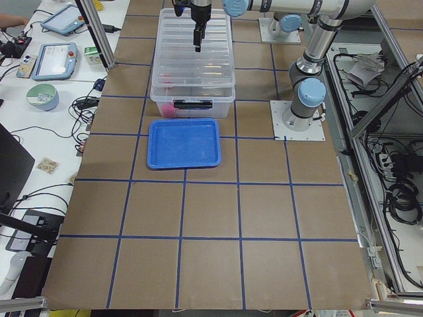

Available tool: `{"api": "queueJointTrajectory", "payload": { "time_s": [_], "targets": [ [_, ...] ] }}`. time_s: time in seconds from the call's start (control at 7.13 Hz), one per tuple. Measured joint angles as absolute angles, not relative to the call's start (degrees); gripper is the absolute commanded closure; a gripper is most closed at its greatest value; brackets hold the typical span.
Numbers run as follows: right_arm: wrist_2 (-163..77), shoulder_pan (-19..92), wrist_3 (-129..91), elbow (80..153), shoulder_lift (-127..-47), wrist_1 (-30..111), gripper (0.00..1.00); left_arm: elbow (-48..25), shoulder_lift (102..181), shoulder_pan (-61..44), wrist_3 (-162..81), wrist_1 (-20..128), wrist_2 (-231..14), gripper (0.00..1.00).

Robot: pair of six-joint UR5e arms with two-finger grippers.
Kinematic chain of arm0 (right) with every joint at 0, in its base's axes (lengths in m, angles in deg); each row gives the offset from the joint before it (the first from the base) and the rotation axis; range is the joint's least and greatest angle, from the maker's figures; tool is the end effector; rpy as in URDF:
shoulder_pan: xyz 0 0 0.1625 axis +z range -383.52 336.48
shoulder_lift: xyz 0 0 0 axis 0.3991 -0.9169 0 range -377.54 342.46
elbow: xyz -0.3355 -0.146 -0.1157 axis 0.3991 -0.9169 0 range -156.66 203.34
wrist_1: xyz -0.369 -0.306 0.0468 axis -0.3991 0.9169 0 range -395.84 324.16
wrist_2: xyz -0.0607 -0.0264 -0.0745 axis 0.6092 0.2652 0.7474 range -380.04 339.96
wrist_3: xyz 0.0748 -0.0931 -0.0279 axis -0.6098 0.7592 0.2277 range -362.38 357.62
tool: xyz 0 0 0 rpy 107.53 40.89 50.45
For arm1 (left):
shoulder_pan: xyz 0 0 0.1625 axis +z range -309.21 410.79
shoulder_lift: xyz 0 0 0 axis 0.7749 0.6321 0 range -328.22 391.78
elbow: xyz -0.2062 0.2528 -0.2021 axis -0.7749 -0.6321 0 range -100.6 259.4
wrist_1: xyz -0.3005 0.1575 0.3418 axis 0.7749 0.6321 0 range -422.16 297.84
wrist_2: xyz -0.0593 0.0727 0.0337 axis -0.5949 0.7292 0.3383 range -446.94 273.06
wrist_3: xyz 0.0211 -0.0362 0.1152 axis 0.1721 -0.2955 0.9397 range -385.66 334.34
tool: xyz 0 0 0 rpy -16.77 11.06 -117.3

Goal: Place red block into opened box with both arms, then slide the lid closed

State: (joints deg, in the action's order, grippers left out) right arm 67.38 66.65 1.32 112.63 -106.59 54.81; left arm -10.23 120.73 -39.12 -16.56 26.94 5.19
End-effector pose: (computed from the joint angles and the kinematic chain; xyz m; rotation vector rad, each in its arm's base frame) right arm 0.1405 -0.5693 0.4224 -0.1047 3.0950 -0.0133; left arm -0.1279 -0.5604 0.4394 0.2426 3.0913 -0.0581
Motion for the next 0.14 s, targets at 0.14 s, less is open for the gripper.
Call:
{"api": "queueJointTrajectory", "payload": {
  "time_s": [0.14],
  "targets": [
    [67.35,66.65,1.3,112.64,-106.6,54.77,0.0,-10.26,120.73,-39.12,-16.53,26.92,5.29,0.0]
  ]
}}
